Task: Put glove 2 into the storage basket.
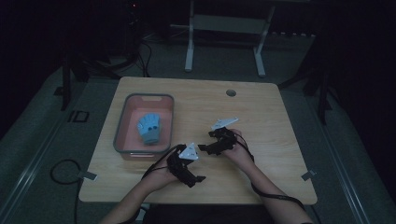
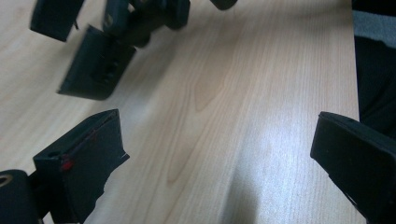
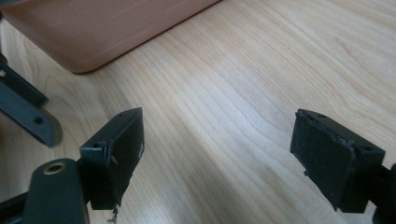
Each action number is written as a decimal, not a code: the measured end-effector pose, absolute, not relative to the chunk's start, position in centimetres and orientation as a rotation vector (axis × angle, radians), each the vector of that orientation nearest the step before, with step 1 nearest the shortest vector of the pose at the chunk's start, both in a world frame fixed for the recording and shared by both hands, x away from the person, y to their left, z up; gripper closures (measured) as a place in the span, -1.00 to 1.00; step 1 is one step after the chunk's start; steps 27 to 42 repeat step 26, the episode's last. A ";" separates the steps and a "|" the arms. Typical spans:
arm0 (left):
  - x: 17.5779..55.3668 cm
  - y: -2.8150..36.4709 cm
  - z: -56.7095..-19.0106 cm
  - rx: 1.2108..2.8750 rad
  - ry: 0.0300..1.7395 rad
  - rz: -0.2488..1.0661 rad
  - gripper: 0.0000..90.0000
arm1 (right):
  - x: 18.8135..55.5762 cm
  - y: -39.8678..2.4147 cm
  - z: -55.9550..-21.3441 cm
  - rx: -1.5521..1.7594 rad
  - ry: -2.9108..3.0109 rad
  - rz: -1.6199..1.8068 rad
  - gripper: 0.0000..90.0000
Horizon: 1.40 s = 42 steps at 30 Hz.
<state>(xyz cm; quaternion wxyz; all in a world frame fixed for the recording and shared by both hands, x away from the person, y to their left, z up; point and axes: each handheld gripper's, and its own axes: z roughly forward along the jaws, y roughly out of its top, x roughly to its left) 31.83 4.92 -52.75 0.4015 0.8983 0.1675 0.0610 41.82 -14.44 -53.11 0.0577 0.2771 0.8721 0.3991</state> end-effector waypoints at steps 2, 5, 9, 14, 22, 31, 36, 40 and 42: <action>31.8 4.7 -53.2 2.276 0.426 0.149 -0.94 | 41.8 -14.5 -53.3 0.836 2.645 1.207 -0.61; 31.7 4.5 -53.8 2.276 0.434 0.150 -0.94 | 41.7 -14.6 -53.6 0.836 2.645 1.197 -0.62; 31.6 4.4 -54.5 2.294 0.428 0.152 -0.94 | 41.6 -14.6 -54.1 0.836 2.645 1.185 -0.63; 31.5 4.6 -54.8 2.272 0.438 0.163 -0.94 | 41.4 -14.6 -54.7 0.829 2.649 1.173 -0.63; 31.4 4.9 -54.9 2.247 0.445 0.160 -0.94 | 41.4 -14.6 -55.2 0.818 2.657 1.154 -0.64; 31.4 5.0 -54.9 2.250 0.445 0.161 -0.94 | 41.4 -14.6 -55.2 0.818 2.654 1.160 -0.64; 31.4 5.0 -54.9 2.250 0.445 0.161 -0.94 | 41.4 -14.6 -55.2 0.818 2.654 1.160 -0.64; 31.4 5.0 -54.9 2.250 0.445 0.161 -0.94 | 41.4 -14.6 -55.2 0.818 2.654 1.160 -0.64; 31.4 5.0 -54.9 2.250 0.445 0.161 -0.94 | 41.4 -14.6 -55.2 0.818 2.654 1.160 -0.64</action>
